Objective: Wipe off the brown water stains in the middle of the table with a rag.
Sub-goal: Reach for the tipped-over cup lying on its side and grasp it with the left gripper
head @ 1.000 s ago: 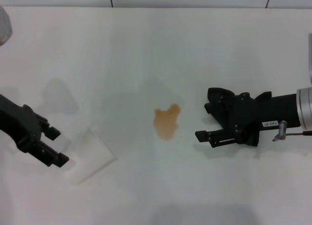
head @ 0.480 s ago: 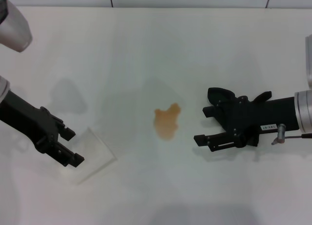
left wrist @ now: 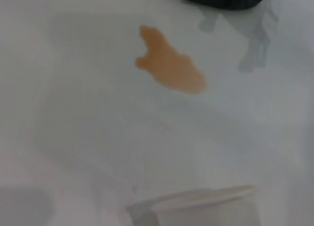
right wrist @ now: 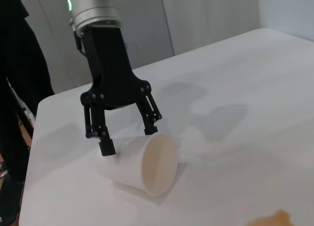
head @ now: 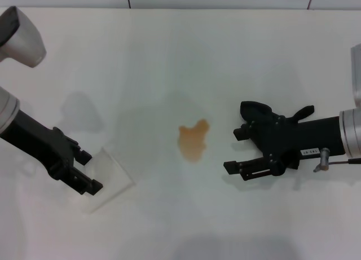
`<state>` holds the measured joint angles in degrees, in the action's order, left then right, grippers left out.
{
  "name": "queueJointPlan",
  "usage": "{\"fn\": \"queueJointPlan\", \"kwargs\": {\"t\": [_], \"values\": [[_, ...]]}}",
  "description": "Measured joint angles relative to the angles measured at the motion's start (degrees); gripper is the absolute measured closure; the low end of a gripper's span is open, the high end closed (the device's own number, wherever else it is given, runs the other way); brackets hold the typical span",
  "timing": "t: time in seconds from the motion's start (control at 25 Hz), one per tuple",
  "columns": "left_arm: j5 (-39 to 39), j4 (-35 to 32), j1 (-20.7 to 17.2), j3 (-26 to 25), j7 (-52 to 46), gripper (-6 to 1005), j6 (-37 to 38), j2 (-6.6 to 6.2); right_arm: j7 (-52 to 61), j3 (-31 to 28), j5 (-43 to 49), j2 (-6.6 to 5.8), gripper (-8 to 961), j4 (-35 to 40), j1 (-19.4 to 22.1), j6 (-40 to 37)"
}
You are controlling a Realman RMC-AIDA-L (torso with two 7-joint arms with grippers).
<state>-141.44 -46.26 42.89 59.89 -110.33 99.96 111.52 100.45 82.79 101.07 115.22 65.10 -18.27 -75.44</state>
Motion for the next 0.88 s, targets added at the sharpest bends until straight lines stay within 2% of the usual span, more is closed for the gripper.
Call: {"fn": "queueJointPlan", "kwargs": {"t": [0.44, 0.88], "values": [[-1.6, 0.5, 0.5, 0.1, 0.9, 125, -1.6, 1.93, 0.0, 0.5, 0.0, 0.0, 141, -0.1, 0.2, 0.0], [-1.8, 0.6, 0.5, 0.0, 1.0, 125, -2.3, 2.28, 0.0, 0.7, -0.1, 0.0, 142, -0.1, 0.3, 0.0]]}}
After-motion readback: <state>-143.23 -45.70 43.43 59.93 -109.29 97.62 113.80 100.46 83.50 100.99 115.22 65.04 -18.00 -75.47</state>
